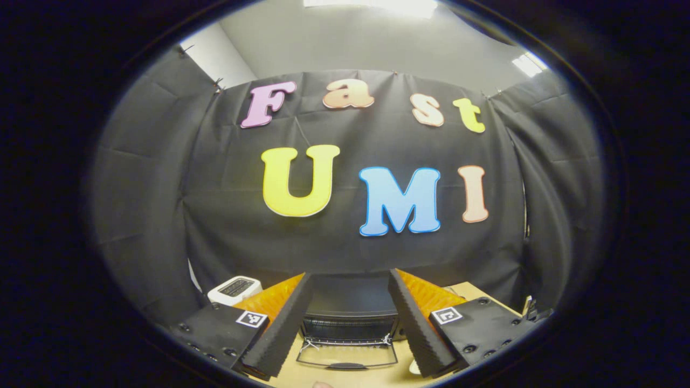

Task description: Open the electric oven with the left hand, put the food in, and close the electric oven.

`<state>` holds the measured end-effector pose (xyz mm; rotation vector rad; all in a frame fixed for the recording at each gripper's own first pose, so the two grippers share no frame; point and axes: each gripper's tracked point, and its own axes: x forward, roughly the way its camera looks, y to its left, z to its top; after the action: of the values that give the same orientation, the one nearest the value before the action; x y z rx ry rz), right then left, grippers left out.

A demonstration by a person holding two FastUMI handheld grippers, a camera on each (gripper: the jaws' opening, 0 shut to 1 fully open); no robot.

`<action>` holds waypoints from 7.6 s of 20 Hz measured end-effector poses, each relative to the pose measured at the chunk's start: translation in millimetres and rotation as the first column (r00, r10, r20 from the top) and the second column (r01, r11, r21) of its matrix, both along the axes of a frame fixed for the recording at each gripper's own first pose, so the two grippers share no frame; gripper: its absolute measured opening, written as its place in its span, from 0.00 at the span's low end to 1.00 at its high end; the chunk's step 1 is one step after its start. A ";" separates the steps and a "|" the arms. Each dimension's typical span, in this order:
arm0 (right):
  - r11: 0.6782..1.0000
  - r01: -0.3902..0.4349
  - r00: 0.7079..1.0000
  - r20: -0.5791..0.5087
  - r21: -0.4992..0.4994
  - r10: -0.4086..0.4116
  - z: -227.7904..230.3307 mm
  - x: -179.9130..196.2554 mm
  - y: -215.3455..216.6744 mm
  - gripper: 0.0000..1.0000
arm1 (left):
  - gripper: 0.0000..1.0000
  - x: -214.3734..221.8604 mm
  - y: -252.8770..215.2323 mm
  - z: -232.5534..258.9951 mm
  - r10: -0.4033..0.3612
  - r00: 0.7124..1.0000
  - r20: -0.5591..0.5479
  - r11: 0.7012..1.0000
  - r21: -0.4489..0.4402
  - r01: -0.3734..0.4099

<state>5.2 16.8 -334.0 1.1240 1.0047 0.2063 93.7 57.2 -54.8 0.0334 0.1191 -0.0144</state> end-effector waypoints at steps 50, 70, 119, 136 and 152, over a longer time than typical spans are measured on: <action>0.763 0.646 0.762 -0.035 -0.031 -0.646 -48.1 235.4 226.5 0.34 | 0.95 -26.4 258.5 -37.6 0.155 0.985 -0.079 0.987 -0.025 -0.158; 0.620 0.423 0.711 0.666 -0.661 0.225 227.8 109.9 88.9 0.40 | 0.95 5.8 52.9 -43.6 -0.055 0.996 -0.072 0.998 -0.048 0.051; 0.433 0.536 0.715 0.662 -0.725 0.225 260.6 59.9 -34.4 0.84 | 0.91 -29.9 14.9 -448.6 -0.024 0.353 -0.935 0.999 -0.005 0.053; 0.465 0.510 0.696 0.665 -0.723 0.270 263.1 64.3 -12.1 0.84 | 0.96 -14.9 7.9 -367.2 -0.032 0.563 -0.826 0.997 0.012 0.073; 0.454 0.480 0.728 0.630 -0.751 0.272 248.1 64.1 -57.1 0.84 | 0.96 42.8 3.6 -321.5 0.055 0.702 -0.710 0.993 0.113 0.036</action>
<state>69.3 -40.2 -85.9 0.0289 0.2055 -0.0556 136.4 60.8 -376.3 0.1478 0.9131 -0.0088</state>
